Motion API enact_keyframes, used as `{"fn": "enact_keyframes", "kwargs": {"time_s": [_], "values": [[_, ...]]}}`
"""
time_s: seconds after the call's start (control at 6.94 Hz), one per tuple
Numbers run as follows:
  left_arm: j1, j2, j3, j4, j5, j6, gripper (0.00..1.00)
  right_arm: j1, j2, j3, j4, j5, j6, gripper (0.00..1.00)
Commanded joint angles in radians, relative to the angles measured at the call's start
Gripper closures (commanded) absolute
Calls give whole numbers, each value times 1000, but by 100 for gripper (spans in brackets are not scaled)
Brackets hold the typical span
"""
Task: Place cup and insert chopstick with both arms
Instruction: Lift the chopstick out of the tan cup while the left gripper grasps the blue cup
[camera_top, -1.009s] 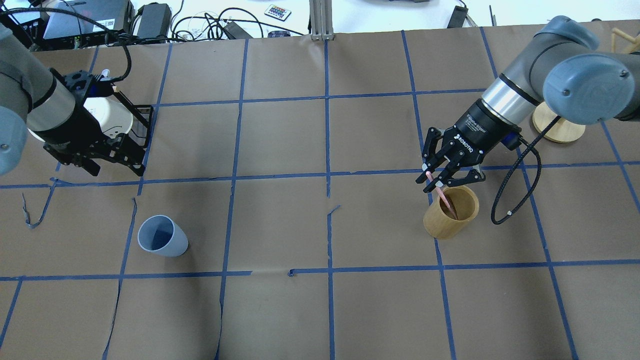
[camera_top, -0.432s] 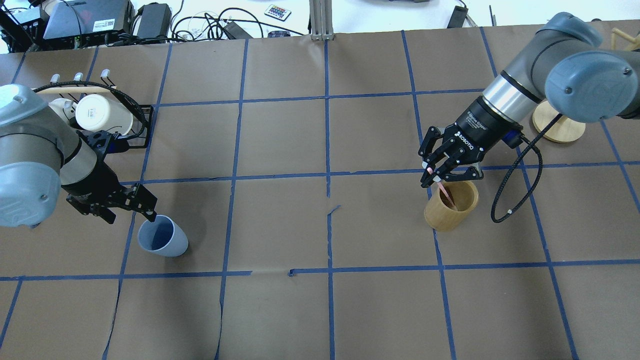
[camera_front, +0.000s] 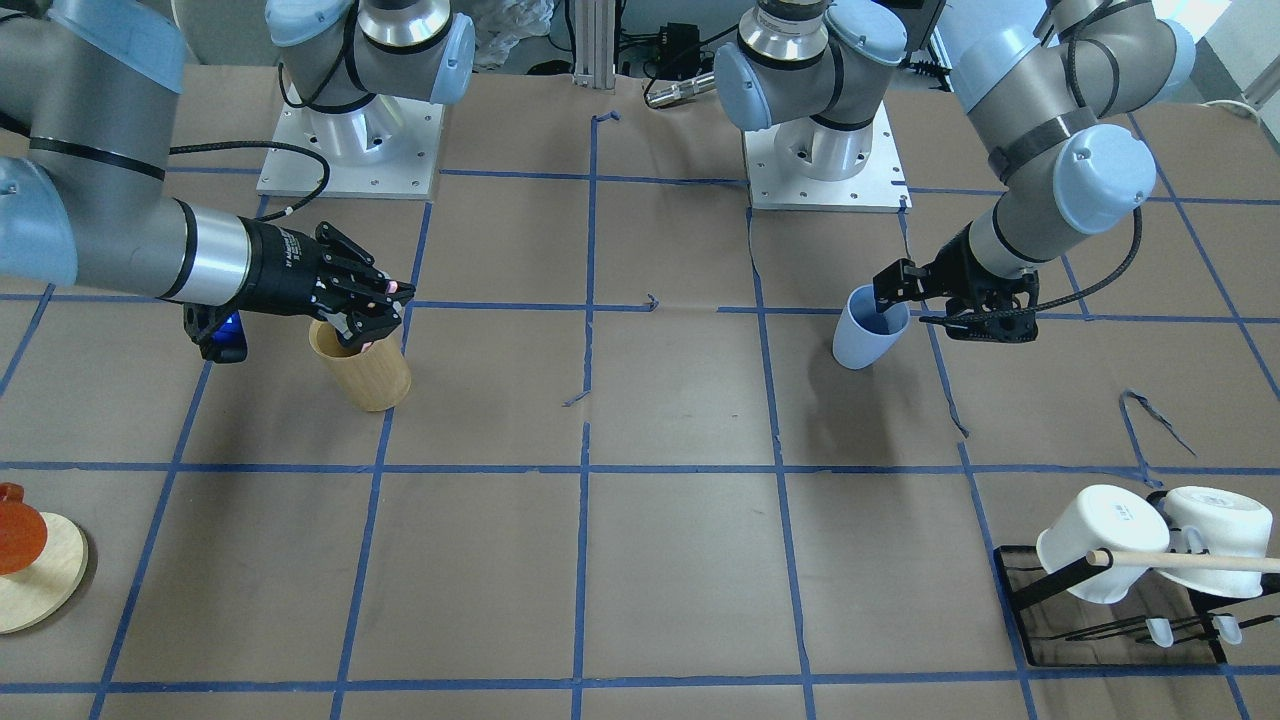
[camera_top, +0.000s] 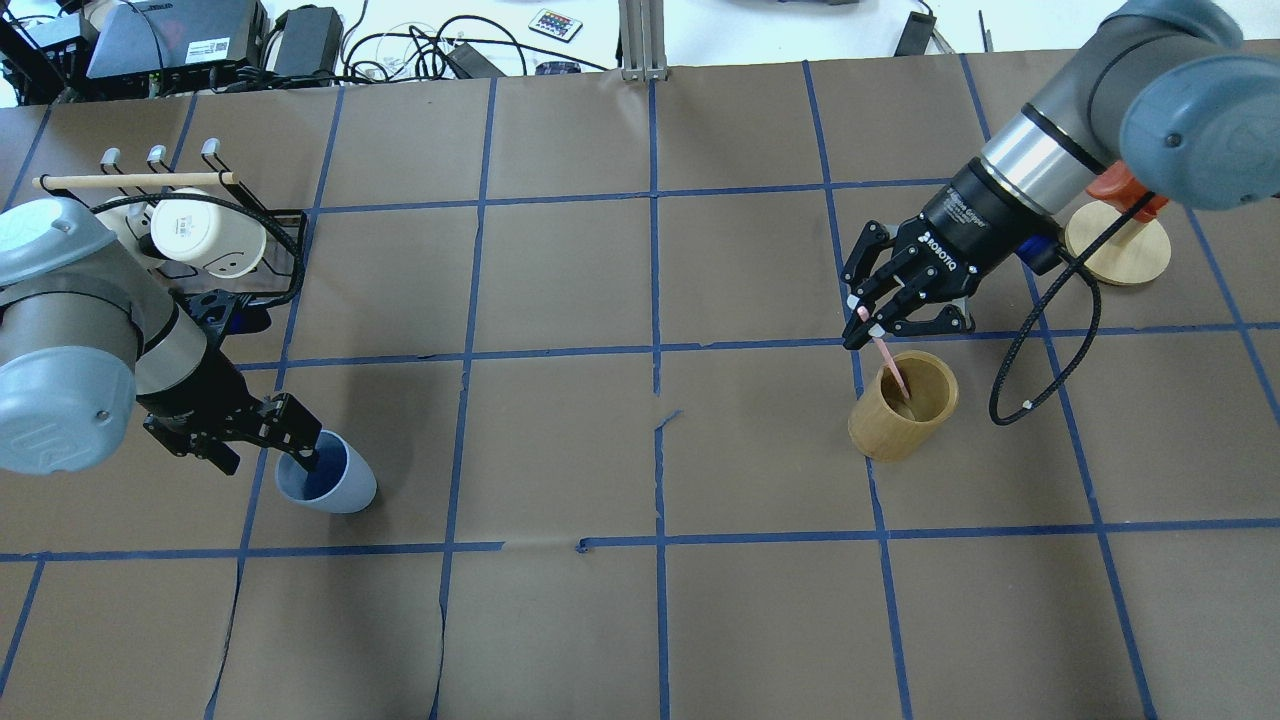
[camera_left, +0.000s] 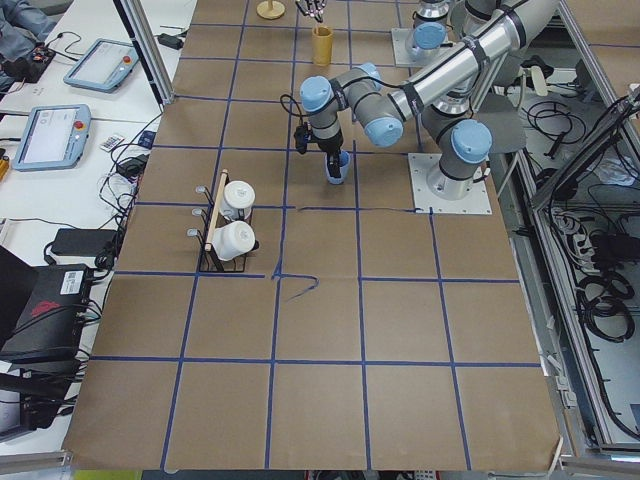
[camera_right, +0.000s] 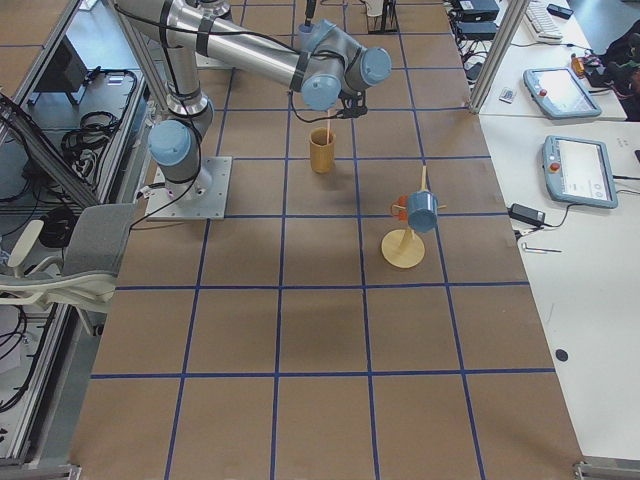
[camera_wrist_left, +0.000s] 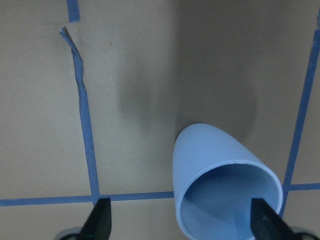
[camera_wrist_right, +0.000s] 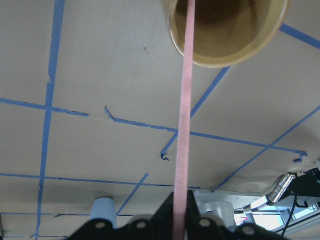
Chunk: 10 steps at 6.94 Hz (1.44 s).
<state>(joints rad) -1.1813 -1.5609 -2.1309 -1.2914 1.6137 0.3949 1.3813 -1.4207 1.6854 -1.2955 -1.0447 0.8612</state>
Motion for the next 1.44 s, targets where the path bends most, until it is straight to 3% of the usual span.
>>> {"fn": "enact_keyframes", "kwargs": {"time_s": [0.0, 0.14, 0.29, 0.86, 1.01, 1.3], "values": [[5, -1, -26, 7, 38, -2, 24, -2, -3, -82, 121, -1, 2, 100], [3, -8, -27, 7, 32, -5, 82, -2, -10, -105, 155, 0, 1, 100], [3, -13, -27, 12, 25, -7, 100, -2, -20, -115, 175, 2, 1, 100], [-24, -21, 43, 18, -75, -43, 100, 1, -38, -128, 137, 32, 27, 100], [-90, -2, 61, 14, -178, -191, 100, 1, -32, -180, 136, 47, 86, 100], [-440, -11, 89, 61, -182, -630, 100, -1, -40, -213, 159, 41, 122, 100]]}}
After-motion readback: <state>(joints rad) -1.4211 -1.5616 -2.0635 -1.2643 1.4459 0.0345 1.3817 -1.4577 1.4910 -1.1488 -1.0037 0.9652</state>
